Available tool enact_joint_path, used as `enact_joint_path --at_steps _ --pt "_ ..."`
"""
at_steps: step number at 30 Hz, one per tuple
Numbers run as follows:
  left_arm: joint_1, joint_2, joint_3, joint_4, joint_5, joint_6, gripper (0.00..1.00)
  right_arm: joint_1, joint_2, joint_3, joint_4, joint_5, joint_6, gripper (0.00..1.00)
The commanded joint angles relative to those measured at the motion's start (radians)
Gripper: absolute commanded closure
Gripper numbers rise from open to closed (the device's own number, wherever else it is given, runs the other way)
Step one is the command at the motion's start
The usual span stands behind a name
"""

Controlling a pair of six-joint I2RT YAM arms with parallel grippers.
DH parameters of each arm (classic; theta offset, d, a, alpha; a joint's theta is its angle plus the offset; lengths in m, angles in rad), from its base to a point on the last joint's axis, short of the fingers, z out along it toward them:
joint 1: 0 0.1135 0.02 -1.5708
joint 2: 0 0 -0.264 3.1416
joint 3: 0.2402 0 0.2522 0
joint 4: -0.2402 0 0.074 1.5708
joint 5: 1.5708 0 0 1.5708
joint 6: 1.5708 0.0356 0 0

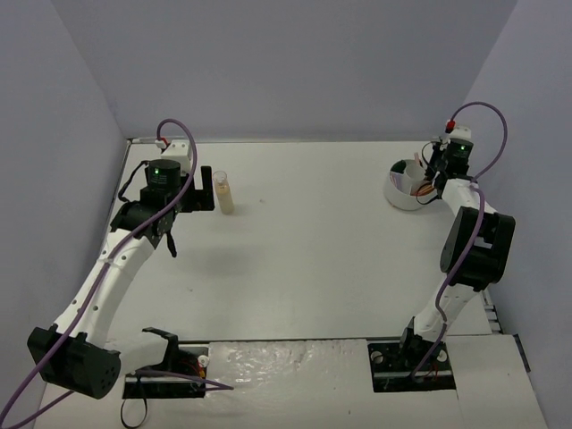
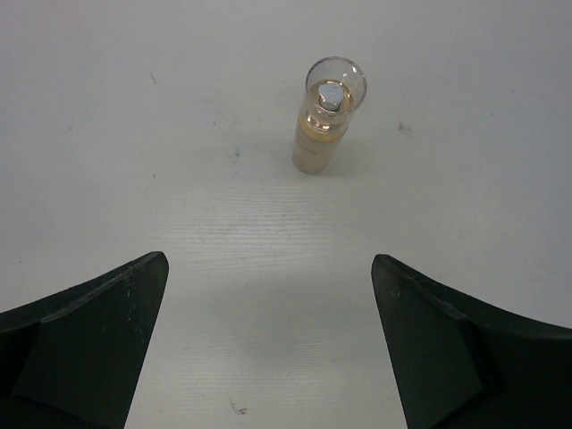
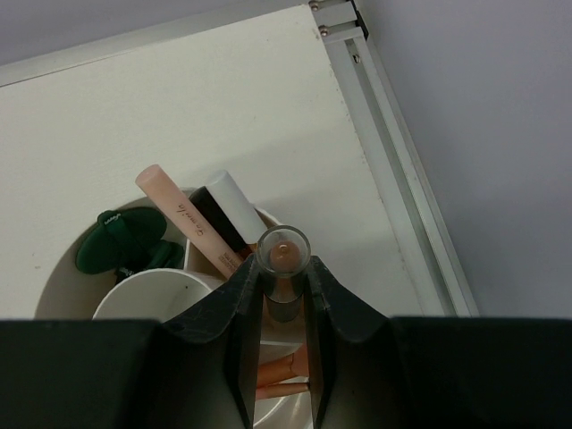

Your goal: Organize the makeup

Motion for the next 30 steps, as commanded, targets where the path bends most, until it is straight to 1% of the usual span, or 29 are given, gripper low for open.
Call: enact_joint_path --at_steps 1,3,8,14,17,19,21,26,30 --pt "0.006 -0.015 0.019 0.054 0.002 0.005 0.03 -0.002 -0.002 0.026 0.028 -0.018 -0.011 1.0" --pt "0.006 -0.017 0.018 0.054 0.003 0.005 0.03 -0.002 -0.001 0.03 0.023 -0.027 -0.008 0.99" --pt "0.006 -0.017 0.015 0.056 0.002 0.005 0.03 0.0 0.0 0.034 0.02 -0.039 -0.006 0.93" --pt "0.006 -0.017 0.014 0.056 0.005 0.005 0.03 0.0 0.013 0.044 0.01 -0.054 -0.009 0.91" --pt "0.006 -0.017 0.014 0.058 0.008 0.003 0.03 0.001 0.007 0.047 0.008 -0.058 -0.009 0.84" --pt "0.006 -0.014 0.014 0.058 0.008 0.005 0.03 0.001 -0.005 0.047 0.006 -0.065 -0.012 0.75" --pt "0.006 -0.015 0.014 0.058 0.008 0.005 0.03 0.0 -0.019 0.047 0.008 -0.06 -0.012 0.69" --pt "0.008 -0.017 0.012 0.06 0.015 0.001 0.03 0.0 -0.051 0.058 -0.006 -0.07 -0.009 0.56" --pt "0.015 -0.011 0.011 0.063 0.028 -0.005 0.03 0.0 -0.099 0.061 -0.013 -0.092 0.004 0.49"
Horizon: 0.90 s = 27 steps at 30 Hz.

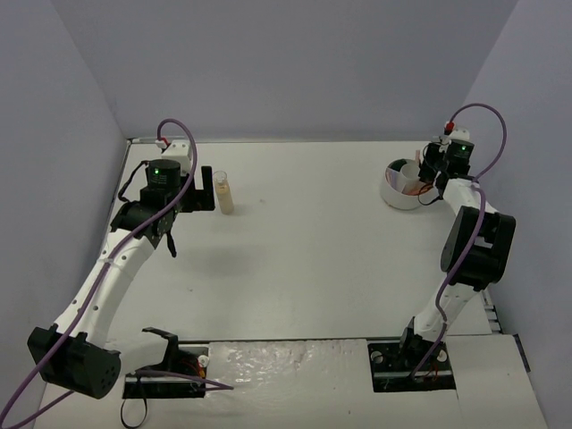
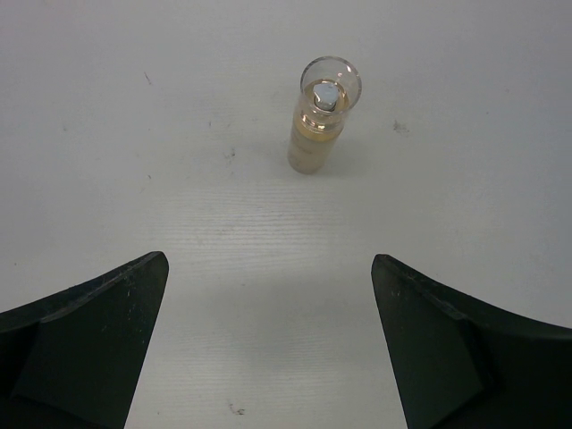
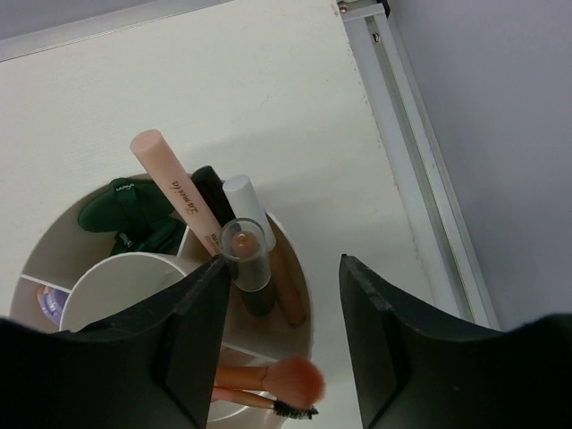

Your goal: Organize the makeup

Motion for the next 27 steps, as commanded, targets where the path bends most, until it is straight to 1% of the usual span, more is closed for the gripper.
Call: enact_joint_path --at_steps 1,5,10,12,14,18,20,22,23,25,27 --pt "0.014 -0.01 0.013 0.06 0.021 -0.006 0.03 0.004 -0.122 0.056 0.026 -0.043 0.011 0.48" --pt "0.017 -0.008 0.007 0.068 0.036 -0.003 0.03 0.004 -0.188 0.054 0.01 -0.045 0.036 0.44" --pt "0.021 -0.015 -0.018 0.104 0.072 0.005 0.03 0.001 -0.344 0.019 -0.001 -0.02 0.093 0.4" --pt "0.021 -0.019 -0.041 0.141 0.097 0.011 0.03 0.002 -0.418 -0.006 0.0 -0.047 0.127 0.39" --pt "0.021 -0.025 -0.074 0.171 0.124 0.026 0.03 0.002 -0.469 -0.04 0.002 -0.101 0.17 0.34" --pt "0.019 -0.049 -0.162 0.3 0.157 0.038 0.03 0.002 -0.627 -0.153 0.043 -0.209 0.259 0.17" --pt "0.018 -0.054 -0.222 0.396 0.165 0.036 0.03 0.001 -0.722 -0.216 0.086 -0.286 0.331 0.11" --pt "0.018 -0.048 -0.313 0.615 0.159 0.041 0.03 0.029 -0.779 -0.264 0.105 -0.318 0.354 0.06" --pt "0.018 -0.046 -0.374 0.681 0.155 0.041 0.03 0.076 -0.794 -0.272 0.081 -0.317 0.328 0.04" --pt "0.018 -0.034 -0.461 0.833 0.143 0.024 0.03 0.124 -0.827 -0.295 0.059 -0.288 0.286 0.03" --pt "0.018 0.009 -0.505 0.954 0.139 0.015 0.03 0.169 -0.859 -0.331 0.062 -0.282 0.279 0.02"
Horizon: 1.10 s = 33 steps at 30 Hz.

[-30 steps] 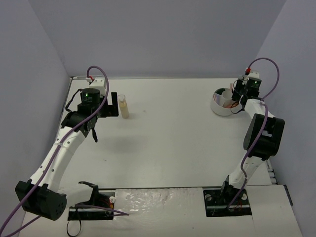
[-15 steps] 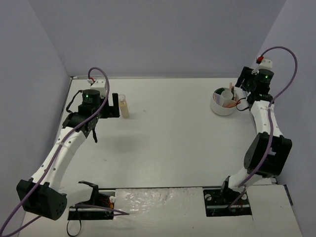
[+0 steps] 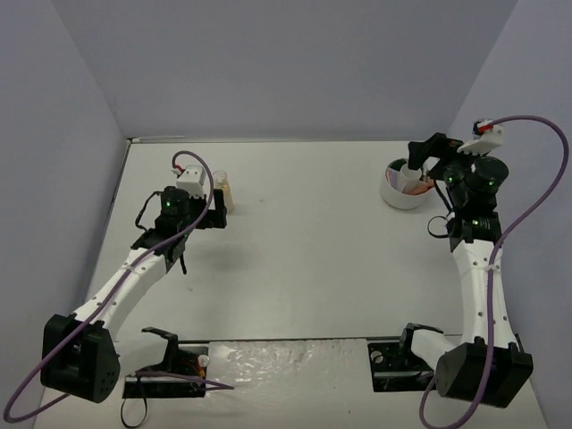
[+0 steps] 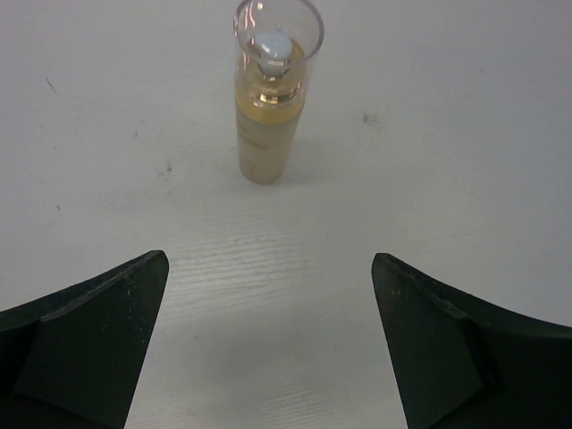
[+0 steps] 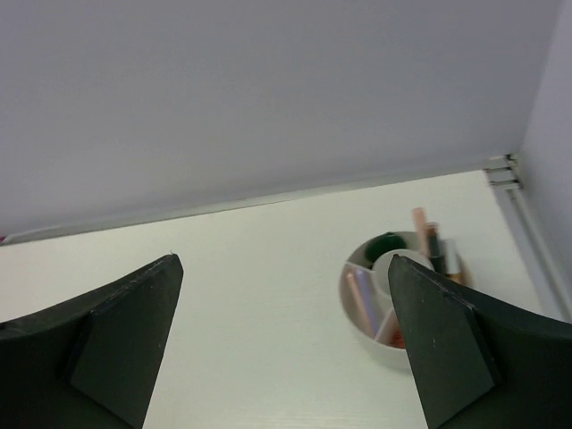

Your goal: Organize the makeup

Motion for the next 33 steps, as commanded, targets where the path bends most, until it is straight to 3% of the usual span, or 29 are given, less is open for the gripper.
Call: enact_joint_path --at_steps 1,13,22,26,33 --pt "0.006 0.06 -0.071 0.455 0.002 -0.01 0.03 0.099 -0.068 -0.057 0.061 -0.036 -0.004 0.01" --pt "0.006 0.368 -0.084 0.806 0.029 0.03 0.05 0.255 -0.136 -0.113 0.053 0.022 -0.13 0.0" --pt "0.009 0.501 -0.037 0.91 0.025 0.083 0.12 0.273 -0.126 -0.11 0.038 0.022 -0.156 0.0" --pt "0.011 0.542 -0.035 0.974 0.034 0.071 0.21 0.271 -0.116 -0.107 0.034 0.019 -0.161 0.0" --pt "0.013 0.612 -0.05 1.106 0.048 0.04 0.26 0.273 -0.103 -0.112 0.034 0.016 -0.161 0.0"
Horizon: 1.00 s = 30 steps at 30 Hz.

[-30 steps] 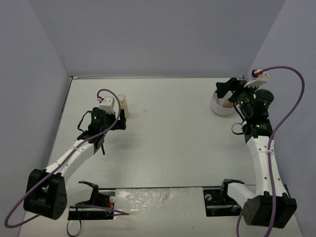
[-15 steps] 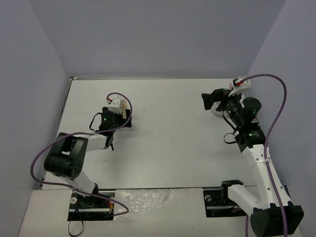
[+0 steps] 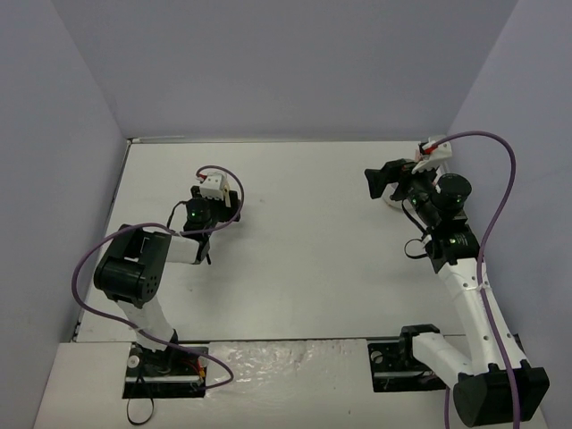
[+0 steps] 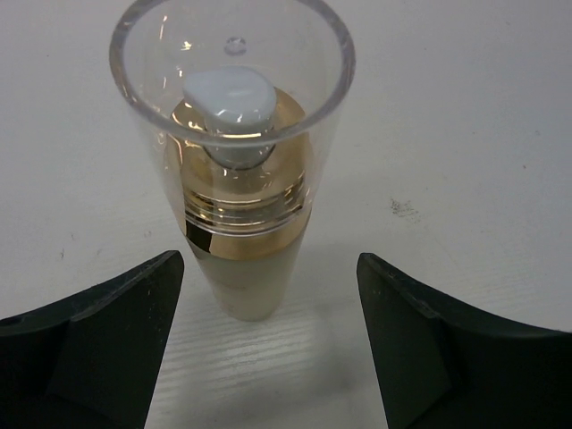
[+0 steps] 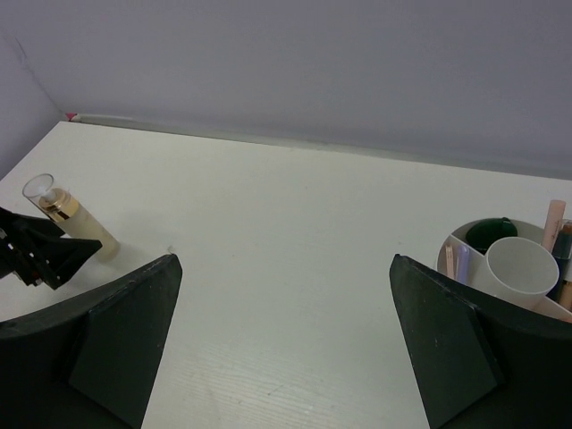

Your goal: Organize the makeup

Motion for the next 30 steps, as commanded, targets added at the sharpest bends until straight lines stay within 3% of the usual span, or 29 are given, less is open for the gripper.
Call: enact_joint_path --at_steps 1,6,9,11,15,16,24,30 --pt "0.012 0.01 0.03 0.204 0.019 -0.016 0.27 0.007 0.01 0.007 0.063 0.004 -0.018 0.0" --pt "0.012 0.046 0.021 0.272 0.017 -0.028 0.37 0.007 0.016 0.0 0.07 0.005 -0.017 0.0" --pt "0.012 0.058 0.016 0.308 0.025 -0.032 0.59 0.006 0.018 -0.007 0.074 0.004 -0.016 0.0" --pt "0.012 0.062 0.016 0.314 0.034 -0.029 0.67 0.007 0.018 -0.009 0.074 0.005 -0.017 0.0" --pt "0.012 0.063 0.018 0.322 0.052 -0.007 0.96 0.007 0.021 -0.013 0.074 0.006 -0.016 0.0" --pt "0.012 0.06 0.016 0.325 0.058 -0.006 0.99 0.007 0.021 -0.013 0.074 0.006 -0.018 0.0" --pt "0.01 -0.035 -0.037 0.356 0.22 -0.019 1.0 0.007 0.031 -0.003 0.072 -0.095 -0.024 0.0" --pt "-0.023 -0.206 -0.011 0.252 0.452 -0.053 1.0 0.053 0.065 0.012 0.077 -0.327 -0.056 0.02"
